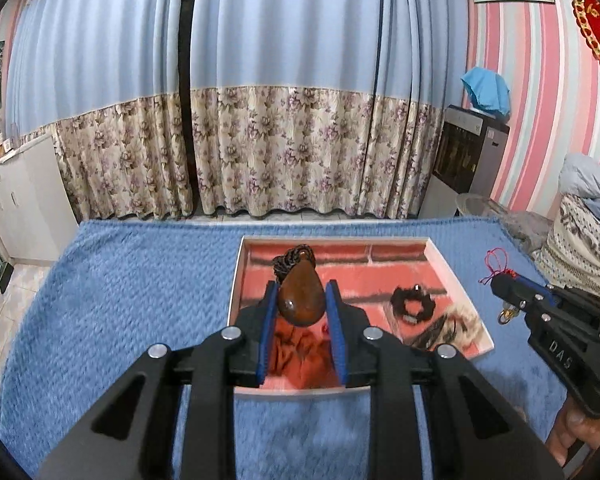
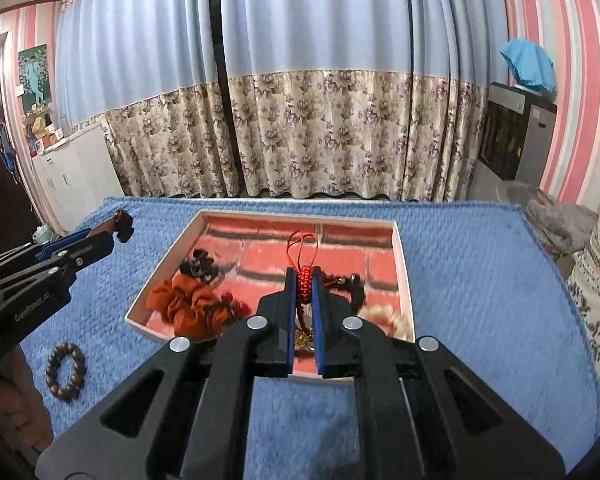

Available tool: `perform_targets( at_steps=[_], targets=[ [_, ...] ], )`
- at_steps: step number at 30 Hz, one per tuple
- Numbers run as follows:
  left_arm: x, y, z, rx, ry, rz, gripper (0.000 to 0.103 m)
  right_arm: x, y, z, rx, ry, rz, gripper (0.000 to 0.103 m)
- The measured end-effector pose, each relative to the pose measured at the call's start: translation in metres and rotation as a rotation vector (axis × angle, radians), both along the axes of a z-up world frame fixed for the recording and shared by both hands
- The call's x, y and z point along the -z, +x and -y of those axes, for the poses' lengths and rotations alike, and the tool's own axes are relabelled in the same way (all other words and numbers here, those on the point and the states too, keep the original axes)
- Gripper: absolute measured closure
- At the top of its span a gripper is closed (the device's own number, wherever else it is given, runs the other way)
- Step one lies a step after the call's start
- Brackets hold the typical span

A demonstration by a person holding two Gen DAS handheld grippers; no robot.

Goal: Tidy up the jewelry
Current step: 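Carry the pendant and charm over the tray and open both tools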

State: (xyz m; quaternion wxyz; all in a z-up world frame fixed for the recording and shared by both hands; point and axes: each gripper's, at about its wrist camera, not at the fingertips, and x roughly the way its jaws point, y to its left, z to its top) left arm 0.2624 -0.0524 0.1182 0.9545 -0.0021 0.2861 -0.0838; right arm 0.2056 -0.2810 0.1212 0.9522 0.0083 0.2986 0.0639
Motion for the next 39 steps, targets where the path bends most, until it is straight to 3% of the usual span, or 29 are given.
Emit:
perform_targets(
  at_steps=[13, 23, 29, 39],
  targets=[
    [0.018, 0.043, 0.007, -0.013, 0.015, 0.015, 0.079, 0.011, 0.045, 0.000, -0.001, 0.005, 0.005, 0.095],
    [0.069, 0.069, 0.010, 0.006, -0.003, -0.060, 0.079, 0.045, 0.061, 0.001, -0.013, 0.003, -0.022, 0.095],
    [0.086, 0.074, 0.008, -0.002, -0.006, -0.087, 0.079, 0.068, 0.070, -0.001, -0.027, -0.001, -0.051, 0.095],
    [0.098, 0.075, 0.016, 0.013, -0.003, -0.096, 0.079, 0.072, 0.072, 0.002, -0.019, 0.010, -0.059, 0.095]
  ],
)
